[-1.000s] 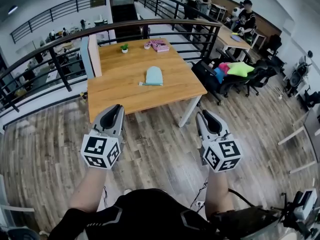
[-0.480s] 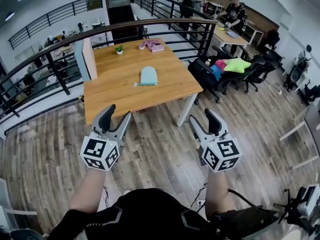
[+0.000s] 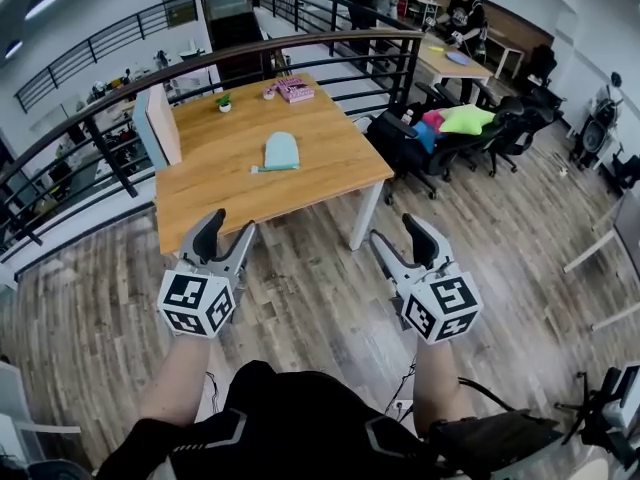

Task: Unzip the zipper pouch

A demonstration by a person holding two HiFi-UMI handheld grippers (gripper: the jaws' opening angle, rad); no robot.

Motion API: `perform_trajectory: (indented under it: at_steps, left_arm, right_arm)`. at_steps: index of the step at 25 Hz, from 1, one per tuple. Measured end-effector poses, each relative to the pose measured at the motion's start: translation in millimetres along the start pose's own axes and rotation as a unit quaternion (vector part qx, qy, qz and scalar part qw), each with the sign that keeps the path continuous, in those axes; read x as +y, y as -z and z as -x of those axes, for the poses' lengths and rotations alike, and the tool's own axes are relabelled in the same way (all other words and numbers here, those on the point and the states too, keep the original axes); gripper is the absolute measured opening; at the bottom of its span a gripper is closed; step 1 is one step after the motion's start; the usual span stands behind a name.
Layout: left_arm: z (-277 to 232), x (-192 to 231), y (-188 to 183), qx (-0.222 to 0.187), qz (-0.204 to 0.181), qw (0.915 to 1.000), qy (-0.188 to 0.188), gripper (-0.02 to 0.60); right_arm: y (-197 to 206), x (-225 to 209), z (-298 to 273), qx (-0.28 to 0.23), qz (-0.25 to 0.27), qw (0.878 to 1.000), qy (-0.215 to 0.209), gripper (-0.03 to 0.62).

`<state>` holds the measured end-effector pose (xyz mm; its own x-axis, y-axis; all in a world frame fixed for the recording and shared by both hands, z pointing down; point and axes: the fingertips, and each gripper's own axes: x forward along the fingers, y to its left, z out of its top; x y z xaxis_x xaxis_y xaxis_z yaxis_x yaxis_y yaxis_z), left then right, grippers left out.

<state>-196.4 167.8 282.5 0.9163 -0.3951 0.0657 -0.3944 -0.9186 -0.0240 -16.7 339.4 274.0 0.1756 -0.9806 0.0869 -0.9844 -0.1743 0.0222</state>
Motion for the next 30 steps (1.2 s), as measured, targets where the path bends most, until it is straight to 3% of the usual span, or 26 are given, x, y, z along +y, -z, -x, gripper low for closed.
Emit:
perform_trajectory:
  at_steps: [6,14,30]
  left_arm:
    - [-20,-10,8,0.014,-0.008,0.9999,-0.005,0.239]
    - [-71,14,10,0.004,0.003,1.0,0.004,0.239]
    - [-214,151,2,-0.018,-0.003,0.9992,0.037,0.239]
  right_arm:
    - [10,-22,-8,-0.001,-0.014,1.0,-0.01,0.272]
    - [10,-49,-47,0.0,-0.009,1.0,0.005,0.266]
    - [-12,-78,-240,0.03,0.015,0.999,0.022,0.261]
